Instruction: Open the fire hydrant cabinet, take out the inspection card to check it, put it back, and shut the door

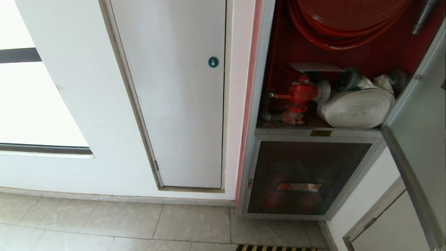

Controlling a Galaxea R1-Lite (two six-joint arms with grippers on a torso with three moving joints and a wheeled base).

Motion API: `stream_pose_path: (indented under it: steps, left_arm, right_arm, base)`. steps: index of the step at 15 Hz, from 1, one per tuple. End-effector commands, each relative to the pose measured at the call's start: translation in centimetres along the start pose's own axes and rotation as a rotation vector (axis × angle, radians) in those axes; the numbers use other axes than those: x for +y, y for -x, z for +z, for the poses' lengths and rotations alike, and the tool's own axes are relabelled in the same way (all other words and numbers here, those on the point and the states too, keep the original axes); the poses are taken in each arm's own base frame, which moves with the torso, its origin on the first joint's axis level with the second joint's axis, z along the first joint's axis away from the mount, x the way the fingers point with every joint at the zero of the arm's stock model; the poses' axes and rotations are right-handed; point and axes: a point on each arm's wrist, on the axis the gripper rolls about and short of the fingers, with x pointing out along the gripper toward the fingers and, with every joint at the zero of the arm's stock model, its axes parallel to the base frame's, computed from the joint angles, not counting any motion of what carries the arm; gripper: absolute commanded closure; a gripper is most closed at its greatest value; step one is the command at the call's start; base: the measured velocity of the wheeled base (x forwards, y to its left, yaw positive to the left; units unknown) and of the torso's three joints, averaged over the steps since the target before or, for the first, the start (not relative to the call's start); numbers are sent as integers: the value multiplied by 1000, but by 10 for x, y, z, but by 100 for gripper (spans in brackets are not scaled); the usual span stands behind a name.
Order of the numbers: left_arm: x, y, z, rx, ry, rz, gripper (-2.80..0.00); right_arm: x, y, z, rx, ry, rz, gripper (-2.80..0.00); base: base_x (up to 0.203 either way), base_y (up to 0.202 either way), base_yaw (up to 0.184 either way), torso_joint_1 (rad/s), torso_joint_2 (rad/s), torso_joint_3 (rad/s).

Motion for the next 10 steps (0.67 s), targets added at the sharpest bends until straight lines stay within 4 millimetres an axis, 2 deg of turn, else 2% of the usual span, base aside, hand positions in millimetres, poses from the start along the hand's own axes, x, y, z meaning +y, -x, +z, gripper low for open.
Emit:
stream_pose_path:
  steps: [1, 10]
  left_arm:
    - [0, 0, 0, 0, 0, 0, 0]
    - [0, 0, 0, 1, 0, 0, 0]
  right_arm:
    - [7, 11, 1, -12, -17, 84, 0]
    - [37, 44, -1, 14, -69, 529, 0]
  base:
    - [0, 0, 0, 0, 0, 0]
    - [0, 0, 0, 0, 0, 0]
